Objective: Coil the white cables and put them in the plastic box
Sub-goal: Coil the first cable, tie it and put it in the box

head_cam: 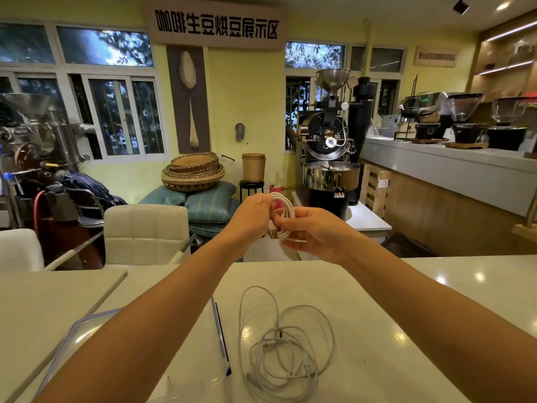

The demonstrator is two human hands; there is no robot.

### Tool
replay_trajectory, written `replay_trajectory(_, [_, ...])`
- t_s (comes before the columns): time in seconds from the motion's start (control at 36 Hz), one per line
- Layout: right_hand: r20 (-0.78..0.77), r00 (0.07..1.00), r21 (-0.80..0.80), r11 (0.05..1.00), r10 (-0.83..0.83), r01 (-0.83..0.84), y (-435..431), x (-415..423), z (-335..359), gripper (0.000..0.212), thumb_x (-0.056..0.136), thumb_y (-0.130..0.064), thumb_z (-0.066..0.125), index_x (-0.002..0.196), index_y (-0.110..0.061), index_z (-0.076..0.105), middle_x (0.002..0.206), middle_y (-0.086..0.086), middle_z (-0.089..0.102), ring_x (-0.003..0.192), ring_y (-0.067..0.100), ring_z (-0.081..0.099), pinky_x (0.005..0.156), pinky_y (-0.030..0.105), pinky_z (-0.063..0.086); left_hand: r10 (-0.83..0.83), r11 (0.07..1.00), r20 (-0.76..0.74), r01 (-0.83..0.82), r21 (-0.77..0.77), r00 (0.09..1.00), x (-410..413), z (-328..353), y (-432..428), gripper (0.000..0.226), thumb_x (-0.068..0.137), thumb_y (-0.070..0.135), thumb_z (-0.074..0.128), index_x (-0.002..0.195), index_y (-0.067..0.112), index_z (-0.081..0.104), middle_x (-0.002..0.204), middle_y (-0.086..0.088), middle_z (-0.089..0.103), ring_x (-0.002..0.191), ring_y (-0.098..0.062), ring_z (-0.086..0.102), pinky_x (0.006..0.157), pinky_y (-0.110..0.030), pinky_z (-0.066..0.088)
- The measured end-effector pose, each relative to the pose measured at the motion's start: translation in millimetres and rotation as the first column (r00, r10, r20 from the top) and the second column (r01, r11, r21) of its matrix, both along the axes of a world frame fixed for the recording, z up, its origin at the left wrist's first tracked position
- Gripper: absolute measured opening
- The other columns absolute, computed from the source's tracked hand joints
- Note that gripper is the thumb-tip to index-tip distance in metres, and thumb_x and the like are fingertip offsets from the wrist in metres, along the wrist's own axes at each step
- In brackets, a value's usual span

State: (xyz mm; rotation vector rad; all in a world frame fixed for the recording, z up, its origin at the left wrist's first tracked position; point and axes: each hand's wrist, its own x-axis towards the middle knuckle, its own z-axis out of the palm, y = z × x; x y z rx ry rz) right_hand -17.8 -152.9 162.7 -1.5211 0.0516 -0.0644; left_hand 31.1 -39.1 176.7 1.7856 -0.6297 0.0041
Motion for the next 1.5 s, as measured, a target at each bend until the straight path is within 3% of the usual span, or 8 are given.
replay_trajectory(0.36, [-0.011, 0.998, 0.004, 0.998, -0.057, 0.057, -3.0, 1.2, -5.6, 0.014, 0.085, 0.001, 0.055, 0.082, -0.009, 0.065, 0.08, 0.007, 0.063, 0.076, 0.018, 0.06, 0.077, 0.028, 0.047, 0.017, 0.974, 0.129, -0.046, 0.221, 0.992, 0.7, -3.1, 3.1, 0.043, 0.1, 0.02, 0.021, 0.062, 0.017, 0.039, 0.065, 0.004, 0.039, 0.059, -0.006, 0.036, 0.052, -0.013, 0.031])
replay_trajectory(0.53, [0.018, 1.0, 0.048, 0.999, 0.021, -0.022, -4.8, 1.4, -8.0, 0.016, 0.085, 0.0, 0.053, 0.09, -0.013, 0.06, 0.086, 0.007, 0.062, 0.083, 0.02, 0.058, 0.079, 0.031, 0.044, 0.005, 0.979, 0.066, -0.018, 0.203, 0.998, -0.7, -1.8, 6.1, 0.042, 0.1, 0.019, 0.023, 0.11, -0.01, 0.052, 0.064, 0.005, 0.042, 0.058, -0.005, 0.038, 0.043, -0.001, 0.036])
replay_trajectory(0.72, [0.1, 0.994, 0.163, 0.985, 0.042, -0.058, -5.9, 2.2, -13.8, 0.022, 0.084, 0.006, 0.052, 0.092, -0.013, 0.059, 0.087, 0.009, 0.062, 0.083, 0.023, 0.06, 0.084, 0.033, 0.047, -0.004, 0.98, 0.075, -0.011, 0.2, 0.997, -1.0, -1.7, 7.3, 0.04, 0.099, 0.017, 0.025, 0.108, -0.009, 0.054, 0.066, 0.005, 0.042, 0.059, -0.005, 0.038, 0.047, -0.004, 0.038])
replay_trajectory(0.89, [0.113, 0.993, 0.23, 0.972, 0.025, -0.051, -6.5, 4.2, -19.5, 0.03, 0.082, 0.012, 0.05, 0.095, -0.012, 0.06, 0.081, 0.007, 0.067, 0.071, 0.019, 0.067, 0.068, 0.028, 0.057, -0.008, 0.974, 0.108, -0.017, 0.227, 0.994, 6.9, -6.3, 8.7, 0.042, 0.1, 0.018, 0.024, 0.061, 0.017, 0.04, 0.066, 0.004, 0.042, 0.06, -0.008, 0.037, 0.052, -0.012, 0.034])
replay_trajectory(1.11, [0.136, 0.991, 0.23, 0.973, 0.0, -0.032, 0.4, 8.8, -24.4, 0.024, 0.081, 0.008, 0.054, 0.091, -0.012, 0.064, 0.068, 0.001, 0.071, 0.068, 0.017, 0.065, 0.073, 0.032, 0.051, -0.033, 0.969, 0.133, -0.001, 0.246, 0.991, 8.8, -14.6, 8.8, 0.028, 0.1, 0.019, 0.023, 0.082, 0.01, 0.044, 0.067, 0.004, 0.041, 0.061, -0.005, 0.037, 0.054, -0.016, 0.03])
replay_trajectory(1.28, [0.158, 0.987, 0.221, 0.973, 0.029, -0.064, 2.8, 8.2, -24.4, 0.03, 0.084, 0.008, 0.05, 0.101, -0.015, 0.058, 0.085, 0.007, 0.063, 0.079, 0.02, 0.06, 0.069, 0.029, 0.05, -0.05, 0.97, 0.178, 0.006, 0.241, 0.983, 12.4, -14.4, 10.8, 0.037, 0.099, 0.02, 0.025, 0.067, 0.019, 0.044, 0.067, 0.004, 0.043, 0.06, -0.006, 0.039, 0.053, -0.018, 0.031])
replay_trajectory(1.39, [0.203, 0.973, 0.216, 0.965, 0.105, -0.15, 5.8, 6.7, -21.7, 0.037, 0.083, 0.013, 0.045, 0.101, -0.015, 0.06, 0.093, 0.011, 0.054, 0.087, 0.022, 0.052, 0.068, 0.026, 0.052, -0.071, 0.984, 0.157, 0.043, 0.171, 0.985, 12.9, -13.0, 13.4, 0.033, 0.099, 0.021, 0.031, 0.093, 0.007, 0.06, 0.069, 0.004, 0.049, 0.063, -0.007, 0.044, 0.059, -0.017, 0.038])
replay_trajectory(1.5, [0.213, 0.97, 0.225, 0.961, 0.114, -0.163, 8.5, 5.5, -19.6, 0.033, 0.083, 0.009, 0.048, 0.101, -0.017, 0.058, 0.092, 0.008, 0.057, 0.084, 0.019, 0.057, 0.06, 0.021, 0.055, -0.063, 0.992, 0.198, 0.04, 0.119, 0.978, 16.1, -13.3, 18.8, 0.027, 0.097, 0.018, 0.038, 0.106, 0.003, 0.059, 0.068, 0.006, 0.049, 0.059, -0.004, 0.044, 0.046, -0.002, 0.039])
